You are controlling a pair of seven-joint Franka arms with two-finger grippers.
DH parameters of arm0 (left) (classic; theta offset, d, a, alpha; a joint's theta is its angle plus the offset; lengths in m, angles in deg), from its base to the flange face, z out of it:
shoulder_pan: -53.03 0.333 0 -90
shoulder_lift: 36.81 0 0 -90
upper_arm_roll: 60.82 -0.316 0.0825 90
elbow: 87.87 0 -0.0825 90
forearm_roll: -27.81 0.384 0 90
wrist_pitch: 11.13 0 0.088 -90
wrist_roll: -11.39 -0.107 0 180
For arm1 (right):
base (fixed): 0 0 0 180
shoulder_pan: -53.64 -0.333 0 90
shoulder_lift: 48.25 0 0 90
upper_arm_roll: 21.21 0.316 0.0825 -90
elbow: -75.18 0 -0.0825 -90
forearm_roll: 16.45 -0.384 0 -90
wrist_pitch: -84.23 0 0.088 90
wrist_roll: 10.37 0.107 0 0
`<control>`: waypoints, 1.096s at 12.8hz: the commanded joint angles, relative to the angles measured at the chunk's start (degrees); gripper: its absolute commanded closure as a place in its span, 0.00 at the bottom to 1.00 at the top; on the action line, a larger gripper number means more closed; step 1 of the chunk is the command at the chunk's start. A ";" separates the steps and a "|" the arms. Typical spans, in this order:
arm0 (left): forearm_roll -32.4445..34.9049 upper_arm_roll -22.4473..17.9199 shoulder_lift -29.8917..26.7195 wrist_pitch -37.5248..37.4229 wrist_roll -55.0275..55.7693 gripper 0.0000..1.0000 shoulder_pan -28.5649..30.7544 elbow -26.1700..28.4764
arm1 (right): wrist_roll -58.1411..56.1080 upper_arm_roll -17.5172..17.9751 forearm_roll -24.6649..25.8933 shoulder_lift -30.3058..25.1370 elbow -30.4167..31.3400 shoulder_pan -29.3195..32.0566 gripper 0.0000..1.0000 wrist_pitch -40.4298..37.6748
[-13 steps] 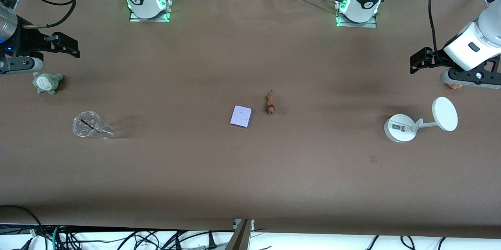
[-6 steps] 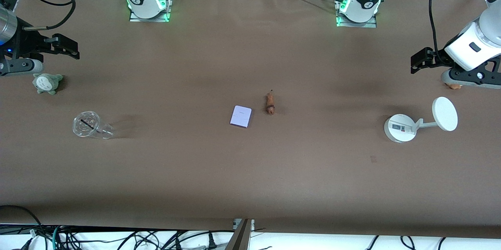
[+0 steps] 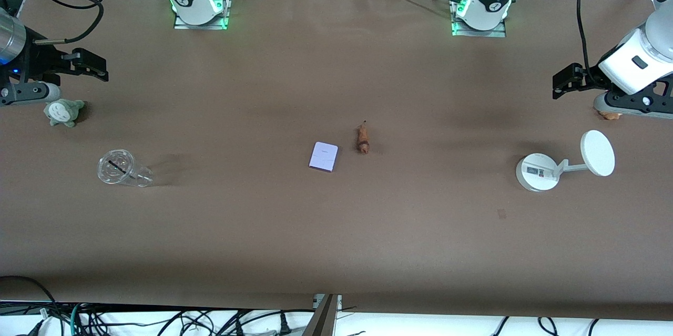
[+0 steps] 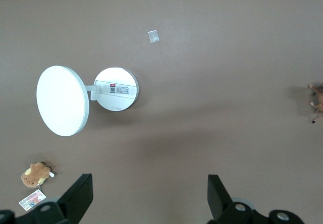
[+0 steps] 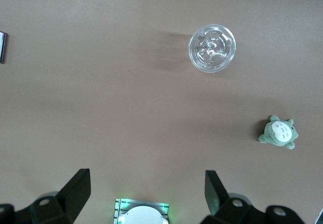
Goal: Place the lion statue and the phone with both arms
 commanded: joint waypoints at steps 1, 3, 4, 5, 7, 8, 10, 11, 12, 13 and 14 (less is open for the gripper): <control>-0.88 0.19 1.19 -1.57 -0.94 0.00 0.12 -2.47 | -0.08 0.86 0.64 -0.27 -0.09 0.75 0.00 -0.01; -0.88 0.28 1.19 -1.57 -0.94 0.00 0.21 -2.47 | -0.08 0.95 0.55 -0.27 -0.09 0.58 0.00 -0.01; -0.88 0.20 1.19 -1.57 -1.03 0.00 0.21 -2.47 | -0.08 1.04 0.64 -0.27 -0.18 0.58 0.00 -0.01; -0.88 0.19 1.19 -1.57 -0.85 0.00 0.12 -2.47 | -0.08 1.04 0.55 -0.27 -0.09 0.58 0.00 -0.01; -0.97 0.28 1.19 -1.57 -0.07 0.00 -0.06 -2.56 | -0.08 1.04 0.55 -0.27 -0.18 0.58 0.00 -0.01; -1.06 0.37 1.19 -1.57 1.07 0.00 -0.32 -2.47 | -0.08 1.04 0.55 -0.27 -0.18 0.58 0.00 0.07; -4.03 0.46 2.32 -1.39 2.48 0.00 -1.37 -2.38 | -0.08 1.04 0.55 0.25 -0.18 0.58 0.00 0.16; -5.70 0.46 2.94 -1.31 2.57 0.00 -2.51 -2.21 | -0.08 1.04 0.55 0.26 -0.18 0.49 0.00 0.34; -6.07 0.72 4.60 -1.04 2.84 0.00 -4.52 -2.21 | -0.08 1.13 0.55 0.26 -0.18 0.40 0.00 0.43; -6.07 0.90 6.10 -0.61 5.27 0.00 -7.06 -2.38 | -0.08 1.13 0.55 0.26 -0.18 0.40 0.00 0.43; -6.07 0.90 7.42 1.49 9.91 0.00 -10.13 -2.29 | -0.08 1.21 0.55 0.26 -0.09 0.40 0.00 0.43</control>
